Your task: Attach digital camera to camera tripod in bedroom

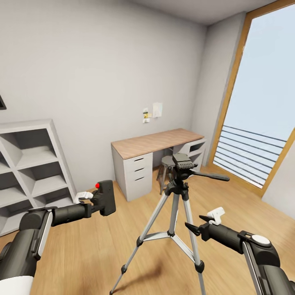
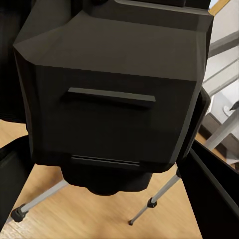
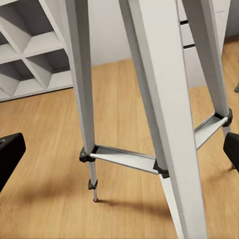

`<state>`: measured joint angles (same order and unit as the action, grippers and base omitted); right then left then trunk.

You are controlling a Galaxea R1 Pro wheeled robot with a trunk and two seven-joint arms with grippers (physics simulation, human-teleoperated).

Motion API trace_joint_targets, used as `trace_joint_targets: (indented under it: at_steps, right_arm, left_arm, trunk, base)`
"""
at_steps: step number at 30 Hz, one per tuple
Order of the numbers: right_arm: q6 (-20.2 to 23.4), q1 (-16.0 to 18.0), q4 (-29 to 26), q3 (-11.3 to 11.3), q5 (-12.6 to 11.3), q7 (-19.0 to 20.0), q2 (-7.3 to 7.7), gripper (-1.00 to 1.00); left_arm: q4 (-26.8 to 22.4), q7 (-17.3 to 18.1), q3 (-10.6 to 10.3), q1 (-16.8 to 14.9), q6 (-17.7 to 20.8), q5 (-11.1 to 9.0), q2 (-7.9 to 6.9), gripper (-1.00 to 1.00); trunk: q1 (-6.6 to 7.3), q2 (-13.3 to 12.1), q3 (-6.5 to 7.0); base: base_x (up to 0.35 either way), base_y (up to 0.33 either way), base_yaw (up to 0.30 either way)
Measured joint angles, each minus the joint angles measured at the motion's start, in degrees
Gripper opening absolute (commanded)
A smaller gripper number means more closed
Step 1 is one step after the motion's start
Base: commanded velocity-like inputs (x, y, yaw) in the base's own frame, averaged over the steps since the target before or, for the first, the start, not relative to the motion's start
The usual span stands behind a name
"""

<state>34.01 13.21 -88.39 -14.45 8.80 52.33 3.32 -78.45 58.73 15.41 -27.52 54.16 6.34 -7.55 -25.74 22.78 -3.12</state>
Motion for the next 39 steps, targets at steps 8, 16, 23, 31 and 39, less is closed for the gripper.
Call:
trace_joint_targets:
  at_steps: [8,16,23,31,39]
  right_arm:
    - [-0.18,0.05,2.82,0.91,1.16,-1.74,-0.05,1.00]
    - [-2.00,0.31,7.93,1.67,2.11,-4.73,-0.05,1.00]
    - [-2.83,0.80,11.58,1.66,2.24,-5.53,-0.05,1.00]
    - [-8.27,1.61,15.06,1.93,2.20,-7.88,-0.05,1.00]
    - [-9.11,4.13,18.50,4.25,2.17,-8.08,-0.05,1.00]
  left_arm:
    - [-0.11,-0.03,-2.65,0.00,0.04,0.04,0.05,-1.00]
    - [-0.16,-0.05,-3.35,0.00,-0.01,0.07,0.07,-1.00]
    - [-0.16,-0.04,-3.45,0.00,-0.01,0.05,0.14,-1.00]
    - [-0.17,0.07,-3.46,0.00,-0.02,0.06,0.14,-1.00]
    - [-0.18,0.09,-3.45,0.00,-0.03,0.07,0.15,-1.00]
  trunk:
    - [0.00,0.00,0.00]
    - [0.00,0.00,0.00]
    - [0.00,0.00,0.00]
    - [0.00,0.00,0.00]
    - [0.00,0.00,0.00]
  base:
    - [0.000,0.000,0.000]
    - [0.000,0.000,0.000]
    - [0.000,0.000,0.000]
    - [0.000,0.000,0.000]
    - [0.000,0.000,0.000]
